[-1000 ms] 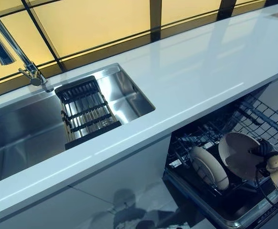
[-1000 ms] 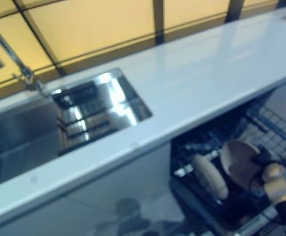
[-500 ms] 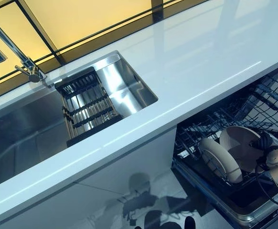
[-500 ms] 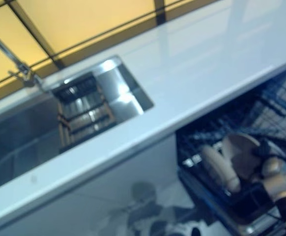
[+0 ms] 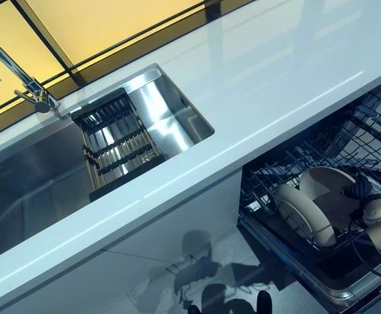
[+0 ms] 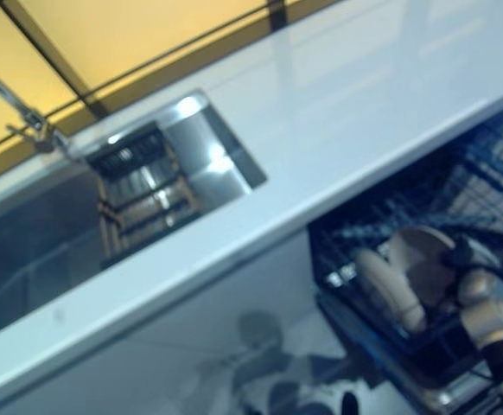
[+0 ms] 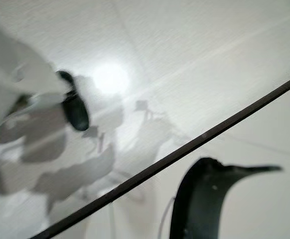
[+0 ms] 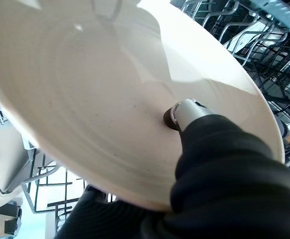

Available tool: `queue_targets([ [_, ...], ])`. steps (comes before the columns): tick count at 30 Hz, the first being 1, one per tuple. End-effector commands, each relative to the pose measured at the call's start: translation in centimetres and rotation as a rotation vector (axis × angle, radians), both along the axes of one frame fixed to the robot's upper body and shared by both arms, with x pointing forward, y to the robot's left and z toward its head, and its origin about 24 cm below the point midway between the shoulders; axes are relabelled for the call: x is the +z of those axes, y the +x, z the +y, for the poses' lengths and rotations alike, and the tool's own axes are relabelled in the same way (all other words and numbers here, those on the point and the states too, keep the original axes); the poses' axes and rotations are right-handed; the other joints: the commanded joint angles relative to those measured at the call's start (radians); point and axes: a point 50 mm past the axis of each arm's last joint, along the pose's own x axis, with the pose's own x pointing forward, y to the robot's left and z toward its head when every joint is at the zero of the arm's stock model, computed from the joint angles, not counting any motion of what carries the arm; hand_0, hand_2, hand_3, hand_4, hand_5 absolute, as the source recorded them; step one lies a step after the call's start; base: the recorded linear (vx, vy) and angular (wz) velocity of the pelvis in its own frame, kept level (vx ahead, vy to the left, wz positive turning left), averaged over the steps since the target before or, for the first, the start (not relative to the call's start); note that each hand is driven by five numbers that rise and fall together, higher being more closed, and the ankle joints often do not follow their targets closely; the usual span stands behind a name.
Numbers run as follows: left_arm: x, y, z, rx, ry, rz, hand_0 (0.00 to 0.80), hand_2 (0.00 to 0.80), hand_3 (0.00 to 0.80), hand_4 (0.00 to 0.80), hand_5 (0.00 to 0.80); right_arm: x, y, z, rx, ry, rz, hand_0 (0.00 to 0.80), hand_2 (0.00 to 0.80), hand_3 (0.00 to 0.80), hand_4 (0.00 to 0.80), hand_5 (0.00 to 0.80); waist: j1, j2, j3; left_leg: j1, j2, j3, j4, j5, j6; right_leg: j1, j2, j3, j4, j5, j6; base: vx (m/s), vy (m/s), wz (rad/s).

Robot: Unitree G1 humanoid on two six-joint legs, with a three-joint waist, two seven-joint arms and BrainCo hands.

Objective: Take plates into dishwasher

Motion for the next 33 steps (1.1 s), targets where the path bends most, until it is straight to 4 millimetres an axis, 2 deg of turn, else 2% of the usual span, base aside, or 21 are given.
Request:
queue_targets([
  [1, -0.2, -0.1, -0.1, -0.025, 0.0, 0.019, 0.0, 0.0, 0.0, 0.0, 0.0, 1.2, 1.1, 1.5, 0.049, -0.119, -0.012, 0.8, 0.8, 0.8, 0.8, 0.8, 0.001, -0.028, -0.019, -0.017, -0.04, 0.027, -0.004, -0.009, -0.007, -0.011, -0.004, -0.023, 0.076, -0.092, 0.022, 0.0, 0.0, 0.0],
  [9, -0.3, -0.3, -0.4, -0.029, -0.005, 0.025, 0.0, 0.0, 0.0, 0.0, 0.0, -1.0, 1.8, 3.0, 0.102, -0.056, 0.045, 0.8, 0.8, 0.8, 0.8, 0.8, 0.01, -0.025, -0.019, -0.013, -0.037, 0.036, -0.004, -0.006, -0.008, -0.004, -0.011, -0.039, 0.072, -0.088, 0.023, 0.0, 0.0, 0.0],
  [18, -0.4, -0.8, 0.0, -0.019, 0.002, 0.038, 0.0, 0.0, 0.0, 0.0, 0.0, -2.3, 1.6, 4.7, 0.144, 0.034, 0.068, 0.8, 0.8, 0.8, 0.8, 0.8, 0.008, -0.052, -0.032, 0.005, -0.03, 0.046, -0.004, -0.008, -0.009, 0.017, -0.01, -0.049, 0.072, -0.089, 0.025, 0.0, 0.0, 0.0],
  [19, -0.5, -0.8, 0.0, -0.016, 0.004, 0.04, 0.0, 0.0, 0.0, 0.0, 0.0, -1.8, 1.5, 4.9, 0.141, -0.045, 0.036, 0.8, 0.8, 0.8, 0.8, 0.8, 0.005, -0.058, -0.032, 0.011, -0.029, 0.048, -0.004, -0.011, -0.008, 0.023, -0.009, -0.049, 0.073, -0.092, 0.026, 0.0, 0.0, 0.0],
  [20, -0.6, -1.0, -0.1, -0.008, 0.005, 0.046, 0.0, 0.0, 0.0, 0.0, 0.0, -0.4, 1.2, 5.1, 0.133, -0.24, -0.051, 0.8, 0.8, 0.8, 0.8, 0.8, 0.001, -0.066, -0.036, 0.016, -0.027, 0.049, -0.004, -0.014, -0.006, 0.028, -0.006, -0.048, 0.072, -0.091, 0.029, 0.035, 0.02, -0.01],
  [21, -0.7, -1.1, -0.2, -0.003, 0.006, 0.049, 0.0, 0.0, 0.0, 0.0, 0.0, 0.7, 0.9, 5.4, 0.136, -0.361, -0.105, 0.8, 0.8, 0.8, 0.8, 0.8, -0.002, -0.072, -0.04, 0.019, -0.027, 0.049, -0.004, -0.016, -0.005, 0.031, -0.003, -0.045, 0.072, -0.092, 0.031, 0.036, 0.019, -0.01],
  [24, -0.8, -1.0, -0.8, 0.003, 0.001, 0.049, 0.0, 0.0, 0.0, 0.0, 0.0, 3.2, -0.5, 6.0, 0.083, -0.655, -0.233, 0.8, 0.8, 0.8, 0.8, 0.8, -0.01, -0.081, -0.05, 0.021, -0.028, 0.051, -0.004, -0.02, 0.001, 0.032, 0.005, -0.032, 0.072, -0.094, 0.035, 0.015, 0.031, 0.0],
  [27, -1.0, -1.3, -1.2, 0.01, -0.004, 0.051, 0.0, 0.0, 0.0, 0.0, 0.0, 3.0, -1.4, 5.2, 0.03, -0.73, -0.264, 0.8, 0.8, 0.8, 0.8, 0.8, -0.011, -0.085, -0.054, 0.026, -0.029, 0.047, -0.004, -0.03, 0.006, 0.042, 0.008, -0.027, 0.065, -0.098, 0.039, 0.004, 0.024, 0.0],
  [33, -1.0, -1.5, -1.1, 0.019, -0.009, 0.054, 0.0, 0.0, 0.0, 0.0, 0.0, 2.7, -2.1, 4.1, -0.014, -0.736, -0.283, 0.8, 0.8, 0.8, 0.8, 0.8, -0.006, -0.093, -0.061, 0.021, -0.031, 0.043, -0.004, -0.03, 0.01, 0.044, 0.008, -0.024, 0.056, -0.09, 0.043, 0.0, 0.0, 0.0],
])
